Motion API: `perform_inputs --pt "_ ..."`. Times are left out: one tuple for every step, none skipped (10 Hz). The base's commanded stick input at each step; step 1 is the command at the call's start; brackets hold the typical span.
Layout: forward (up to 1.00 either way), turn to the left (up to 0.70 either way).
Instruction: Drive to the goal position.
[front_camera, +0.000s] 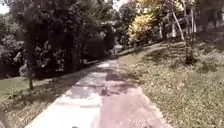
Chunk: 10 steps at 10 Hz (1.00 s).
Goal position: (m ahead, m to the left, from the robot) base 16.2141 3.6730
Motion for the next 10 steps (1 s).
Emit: perform_inputs --pt "0.45 0.0" --pt "0.45 0.0" --pt "0.45 0.0" --pt "0.45 0.0" --pt "0.45 0.0" --pt "0.45 0.0" --pt "0.45 0.0" --pt "0.45 0.0" --pt "0.45 0.0" --pt "0.45 0.0"
